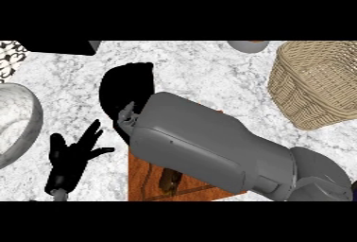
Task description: Pick the sweet potato from the cutting board and place it in the basket
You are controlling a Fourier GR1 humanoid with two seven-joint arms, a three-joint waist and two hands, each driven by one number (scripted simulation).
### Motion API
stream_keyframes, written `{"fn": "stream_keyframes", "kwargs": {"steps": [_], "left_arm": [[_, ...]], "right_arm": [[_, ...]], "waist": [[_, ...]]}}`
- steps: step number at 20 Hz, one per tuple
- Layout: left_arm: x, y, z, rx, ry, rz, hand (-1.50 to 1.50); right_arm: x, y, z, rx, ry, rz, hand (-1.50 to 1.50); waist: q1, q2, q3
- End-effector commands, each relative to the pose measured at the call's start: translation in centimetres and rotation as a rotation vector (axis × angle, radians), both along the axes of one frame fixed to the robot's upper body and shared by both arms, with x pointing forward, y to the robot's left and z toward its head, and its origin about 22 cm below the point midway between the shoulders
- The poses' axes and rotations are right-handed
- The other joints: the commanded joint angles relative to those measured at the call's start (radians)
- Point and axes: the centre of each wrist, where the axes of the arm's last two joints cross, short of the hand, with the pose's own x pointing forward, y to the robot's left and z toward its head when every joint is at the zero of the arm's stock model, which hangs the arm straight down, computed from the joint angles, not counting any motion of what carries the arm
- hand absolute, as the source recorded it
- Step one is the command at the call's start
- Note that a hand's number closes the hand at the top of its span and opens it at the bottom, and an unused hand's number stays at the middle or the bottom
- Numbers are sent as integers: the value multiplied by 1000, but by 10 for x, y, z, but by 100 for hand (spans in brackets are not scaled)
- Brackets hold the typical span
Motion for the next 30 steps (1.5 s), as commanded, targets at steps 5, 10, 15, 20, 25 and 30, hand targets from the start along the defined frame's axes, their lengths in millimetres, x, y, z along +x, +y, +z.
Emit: {"fn": "stream_keyframes", "kwargs": {"steps": [5,10,15,20,25,30], "left_arm": [[-15,14,-22,50,120,38,0],[-17,13,-23,38,126,52,0],[-19,13,-25,62,128,48,0],[-27,8,-29,49,111,51,0],[-16,25,-19,50,109,66,0],[-34,15,-35,50,114,87,0]], "right_arm": [[8,22,38,-323,156,-96,-150],[3,36,71,-328,181,-86,-150],[2,43,73,-313,218,-121,-150],[-2,44,56,-299,260,-128,-150],[-10,46,36,-291,256,-114,-150],[-21,41,-3,-372,269,-113,-150]], "waist": [[-18,7,-6],[-20,4,-4],[-20,9,-3],[-23,12,-1],[-34,17,0],[-44,11,0]]}}
